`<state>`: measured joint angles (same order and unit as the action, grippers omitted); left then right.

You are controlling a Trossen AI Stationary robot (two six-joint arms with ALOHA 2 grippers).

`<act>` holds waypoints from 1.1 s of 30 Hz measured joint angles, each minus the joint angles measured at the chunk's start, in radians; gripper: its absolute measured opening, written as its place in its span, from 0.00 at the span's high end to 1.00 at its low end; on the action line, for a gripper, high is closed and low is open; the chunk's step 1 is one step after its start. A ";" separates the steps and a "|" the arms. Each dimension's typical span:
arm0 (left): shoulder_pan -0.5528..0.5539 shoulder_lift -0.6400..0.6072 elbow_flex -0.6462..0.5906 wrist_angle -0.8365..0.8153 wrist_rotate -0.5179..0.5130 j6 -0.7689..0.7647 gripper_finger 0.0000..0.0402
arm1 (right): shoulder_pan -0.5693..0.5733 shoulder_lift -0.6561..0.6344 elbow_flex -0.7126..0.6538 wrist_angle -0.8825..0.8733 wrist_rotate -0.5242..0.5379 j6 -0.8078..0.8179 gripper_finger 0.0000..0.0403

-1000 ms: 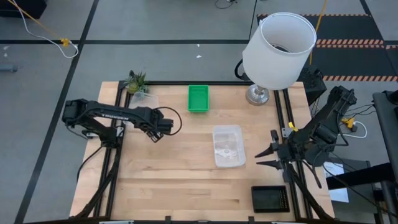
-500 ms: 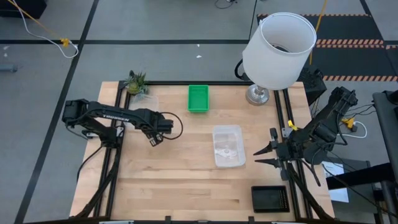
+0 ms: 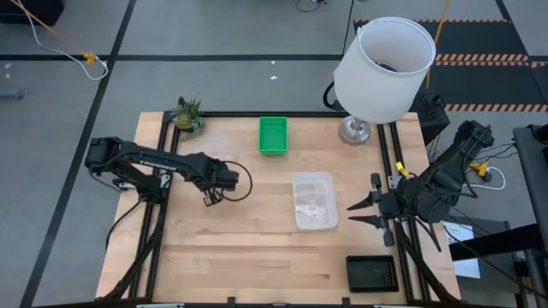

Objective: Stack baskets by color
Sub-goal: Stack the top transparent bin on top of the bottom transparent bins

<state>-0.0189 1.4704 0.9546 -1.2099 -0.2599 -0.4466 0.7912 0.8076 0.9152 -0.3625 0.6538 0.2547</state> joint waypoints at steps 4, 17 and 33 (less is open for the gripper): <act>-0.074 0.000 0.065 -0.069 -0.038 -0.014 0.98 | -0.035 0.025 0.000 0.063 0.000 -0.058 0.76; -0.434 -0.001 0.299 -0.063 -0.147 0.072 0.98 | -0.147 0.384 0.218 0.060 0.002 -0.238 0.76; -0.593 0.037 0.300 0.228 -0.299 0.839 0.98 | -0.223 0.618 0.401 0.006 0.104 -0.201 0.76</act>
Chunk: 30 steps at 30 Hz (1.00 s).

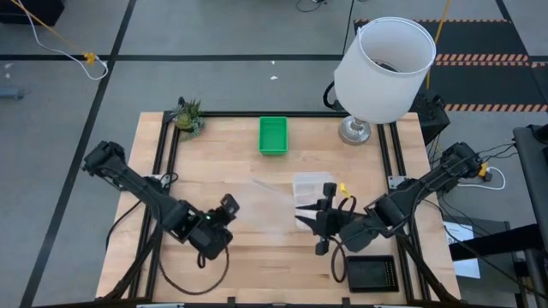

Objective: Stack baskets by color
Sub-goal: Stack the top transparent bin on top of the bottom transparent bins

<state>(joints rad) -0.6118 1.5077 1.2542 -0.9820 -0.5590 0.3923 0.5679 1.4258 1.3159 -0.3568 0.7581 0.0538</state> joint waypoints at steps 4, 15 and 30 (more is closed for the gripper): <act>0.036 0.055 -0.001 0.095 0.000 0.153 0.99 | -0.006 -0.001 0.000 -0.015 0.001 0.017 0.76; 0.170 0.162 -0.001 0.243 0.000 0.362 0.99 | -0.077 -0.002 0.000 -0.248 0.006 0.155 0.75; 0.178 0.177 0.000 0.298 0.000 0.417 0.98 | -0.156 -0.002 0.000 -0.322 -0.161 0.278 0.50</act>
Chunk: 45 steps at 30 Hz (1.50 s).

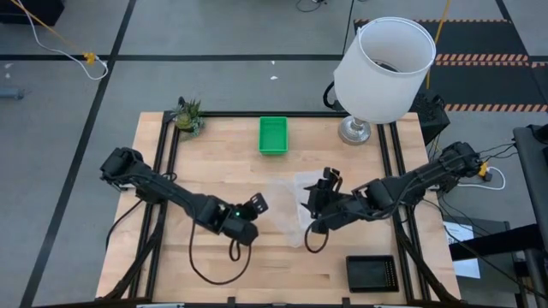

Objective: Stack baskets by color
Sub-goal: Stack the top transparent bin on top of the bottom transparent bins

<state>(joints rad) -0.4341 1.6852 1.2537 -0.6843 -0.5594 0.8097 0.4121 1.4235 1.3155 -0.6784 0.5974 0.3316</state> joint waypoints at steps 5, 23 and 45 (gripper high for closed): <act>-0.008 0.000 0.020 -0.011 -0.015 0.033 0.98 | 0.002 0.000 0.000 0.014 -0.020 -0.050 0.53; -0.042 0.000 0.146 0.063 -0.177 0.105 0.89 | -0.005 -0.025 0.000 -0.047 0.156 0.048 0.98; -0.194 -0.008 0.146 0.366 -0.634 -0.169 0.12 | 0.105 -0.182 -0.009 -0.089 0.380 0.260 0.99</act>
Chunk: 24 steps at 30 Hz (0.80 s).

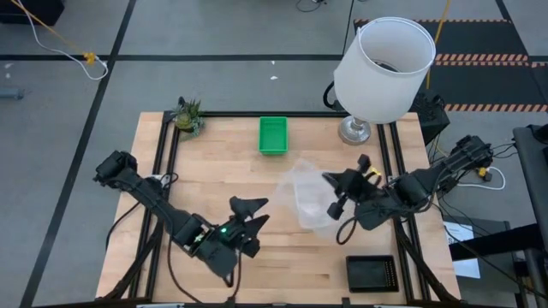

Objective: Stack baskets by color
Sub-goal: Stack the top transparent bin on top of the bottom transparent bins

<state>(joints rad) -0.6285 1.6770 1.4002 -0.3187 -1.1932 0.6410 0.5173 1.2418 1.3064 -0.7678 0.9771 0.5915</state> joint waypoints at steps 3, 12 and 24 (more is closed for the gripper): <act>-0.017 -0.013 0.000 0.087 -0.019 0.021 0.11 | 0.023 -0.024 -0.040 0.005 0.091 0.032 0.99; 0.076 0.000 0.002 0.477 0.439 -0.067 0.24 | 0.019 -0.064 -0.234 0.529 0.241 -0.187 1.00; 0.175 0.178 0.007 0.600 0.425 0.056 0.28 | -0.051 -0.066 -0.639 1.758 0.254 -0.819 1.00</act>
<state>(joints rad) -0.4532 1.8545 1.4068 0.2809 -0.7686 0.6974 0.4658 1.1763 0.6678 0.9898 1.2315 -0.2275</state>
